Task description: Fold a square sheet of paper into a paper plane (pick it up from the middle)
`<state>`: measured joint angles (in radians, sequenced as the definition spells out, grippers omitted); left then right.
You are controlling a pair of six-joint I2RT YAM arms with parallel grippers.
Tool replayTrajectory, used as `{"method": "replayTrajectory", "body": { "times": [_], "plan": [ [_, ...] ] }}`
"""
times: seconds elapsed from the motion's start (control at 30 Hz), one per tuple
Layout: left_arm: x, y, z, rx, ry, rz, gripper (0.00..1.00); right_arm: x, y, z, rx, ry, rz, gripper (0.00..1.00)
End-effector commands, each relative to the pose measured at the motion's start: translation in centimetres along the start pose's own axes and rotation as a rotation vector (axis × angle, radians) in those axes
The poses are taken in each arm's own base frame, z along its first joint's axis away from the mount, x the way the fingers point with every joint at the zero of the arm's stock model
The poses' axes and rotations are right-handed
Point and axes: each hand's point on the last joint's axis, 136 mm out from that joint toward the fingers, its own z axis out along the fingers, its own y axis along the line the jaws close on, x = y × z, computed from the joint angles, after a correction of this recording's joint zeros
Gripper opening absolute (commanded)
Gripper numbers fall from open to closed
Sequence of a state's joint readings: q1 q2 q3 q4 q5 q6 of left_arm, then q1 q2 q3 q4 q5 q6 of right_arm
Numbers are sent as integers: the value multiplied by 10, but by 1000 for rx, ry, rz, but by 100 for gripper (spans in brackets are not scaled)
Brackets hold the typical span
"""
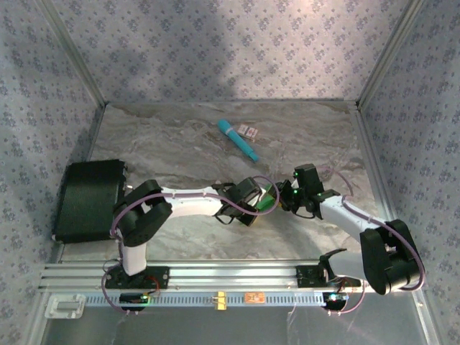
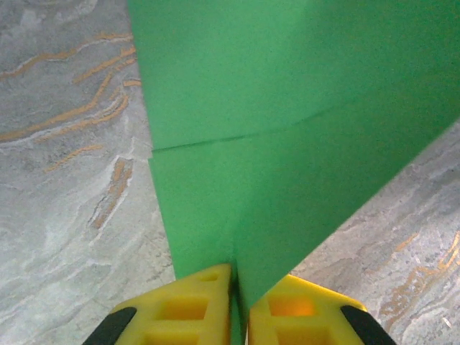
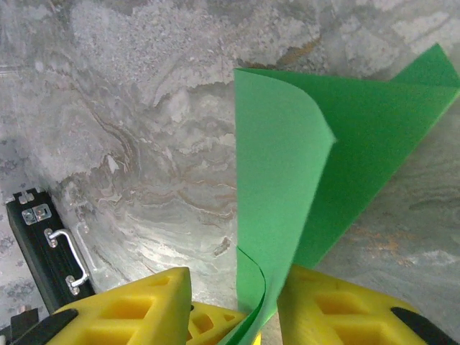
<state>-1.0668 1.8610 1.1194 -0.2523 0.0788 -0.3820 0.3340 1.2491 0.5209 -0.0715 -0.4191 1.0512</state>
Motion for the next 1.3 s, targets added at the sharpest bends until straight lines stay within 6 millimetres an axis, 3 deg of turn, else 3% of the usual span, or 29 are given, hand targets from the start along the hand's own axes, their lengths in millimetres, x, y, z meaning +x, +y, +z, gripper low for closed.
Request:
{"method": "replayTrajectory", "body": {
  "times": [0.0, 0.43, 0.93, 1.27],
  "plan": [
    [-3, 0, -4, -30, 5, 42, 15, -1, -1, -4, 4, 15, 13, 30],
    [-3, 0, -9, -95, -12, 131, 18, -6, -5, -9, -13, 3, 14, 7],
    [-4, 5, -19, -204, -70, 229, 23, -10, -11, -10, -33, 8, 31, 6],
    [-6, 1, -20, -193, -81, 249, 14, -11, -13, -11, -33, 10, 31, 6]
  ]
}}
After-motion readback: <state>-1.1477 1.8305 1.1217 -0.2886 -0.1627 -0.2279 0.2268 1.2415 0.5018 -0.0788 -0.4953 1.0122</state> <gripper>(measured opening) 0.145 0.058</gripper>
